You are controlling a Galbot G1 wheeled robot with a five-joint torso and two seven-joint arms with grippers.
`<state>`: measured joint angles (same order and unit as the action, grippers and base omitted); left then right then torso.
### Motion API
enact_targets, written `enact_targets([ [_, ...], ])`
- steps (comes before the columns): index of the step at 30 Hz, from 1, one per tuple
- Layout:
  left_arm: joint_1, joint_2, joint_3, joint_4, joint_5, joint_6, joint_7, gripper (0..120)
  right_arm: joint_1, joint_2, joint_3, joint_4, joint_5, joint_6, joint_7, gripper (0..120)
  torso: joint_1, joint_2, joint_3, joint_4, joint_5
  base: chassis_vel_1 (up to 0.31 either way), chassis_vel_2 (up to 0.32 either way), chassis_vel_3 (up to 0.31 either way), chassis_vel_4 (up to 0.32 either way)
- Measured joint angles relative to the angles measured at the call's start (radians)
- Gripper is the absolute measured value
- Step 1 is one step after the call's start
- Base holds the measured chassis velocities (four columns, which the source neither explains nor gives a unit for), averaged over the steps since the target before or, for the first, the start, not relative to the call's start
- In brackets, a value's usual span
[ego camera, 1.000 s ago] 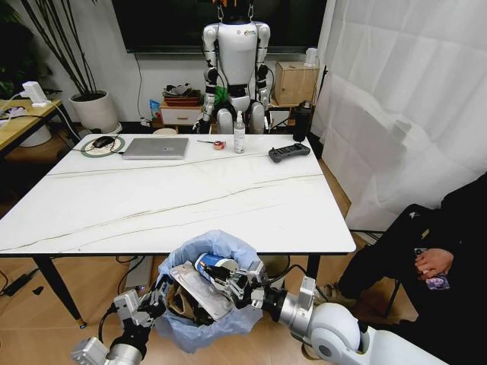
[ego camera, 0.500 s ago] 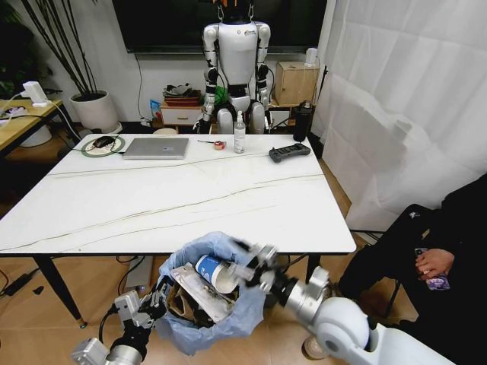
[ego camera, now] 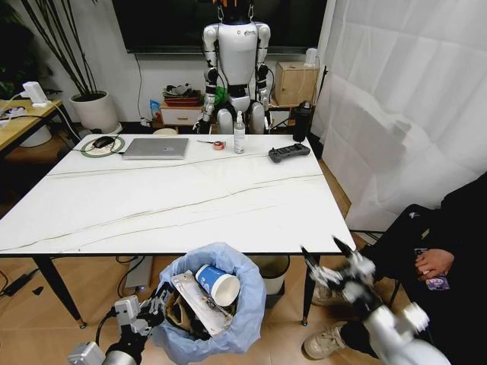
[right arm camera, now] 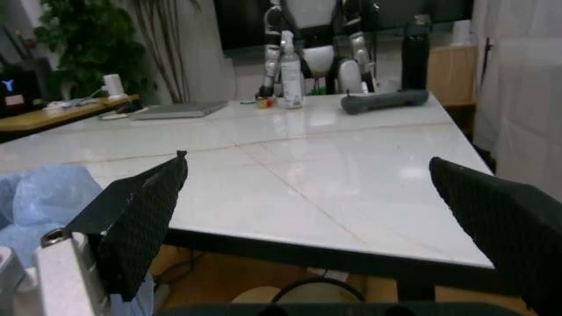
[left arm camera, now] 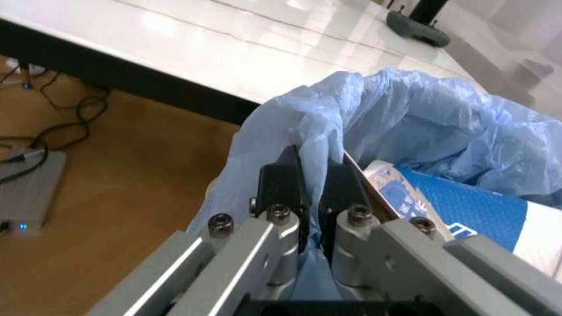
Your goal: Pick up the trash bin and place the trash from the table into it.
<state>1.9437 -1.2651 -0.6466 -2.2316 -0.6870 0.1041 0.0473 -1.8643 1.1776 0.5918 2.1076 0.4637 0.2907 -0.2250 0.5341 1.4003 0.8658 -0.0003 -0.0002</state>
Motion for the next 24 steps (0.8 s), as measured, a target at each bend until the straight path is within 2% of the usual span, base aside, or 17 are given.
enact_targets([
  [1,-0.001,0.025,0.0,0.007,-0.005,-0.013,0.0,0,-0.029,0.052,0.013,0.0,-0.025,0.013,-0.015,100,0.0,0.0,0.0,-0.0001,0.0001,0.0,0.0,0.0,0.0],
  [4,-0.004,0.083,0.006,0.027,-0.007,-0.041,-0.007,0,-0.055,0.125,0.024,-0.011,-0.047,0.034,-0.045,100,0.0,0.0,0.0,0.0001,-0.0003,0.0,0.0,0.0,0.0],
  [7,-0.003,0.112,0.009,0.037,-0.011,-0.056,-0.012,0,-0.057,0.144,0.028,-0.018,-0.052,0.034,-0.053,100,0.0,0.0,0.0,0.0004,0.0,0.0,0.0,0.0,0.0],
  [17,-0.004,0.166,0.015,0.064,-0.067,-0.098,-0.039,0,-0.05,0.143,0.022,-0.021,-0.052,0.033,-0.055,100,0.0,0.0,0.0,0.0006,0.0002,0.0,0.0,0.0,0.0],
  [24,-0.006,0.158,0.021,0.071,-0.082,-0.113,-0.039,0,-0.048,0.141,0.019,-0.021,-0.05,0.031,-0.054,100,0.0,0.0,0.0,0.0004,0.0001,0.0,0.0,0.0,0.0],
])
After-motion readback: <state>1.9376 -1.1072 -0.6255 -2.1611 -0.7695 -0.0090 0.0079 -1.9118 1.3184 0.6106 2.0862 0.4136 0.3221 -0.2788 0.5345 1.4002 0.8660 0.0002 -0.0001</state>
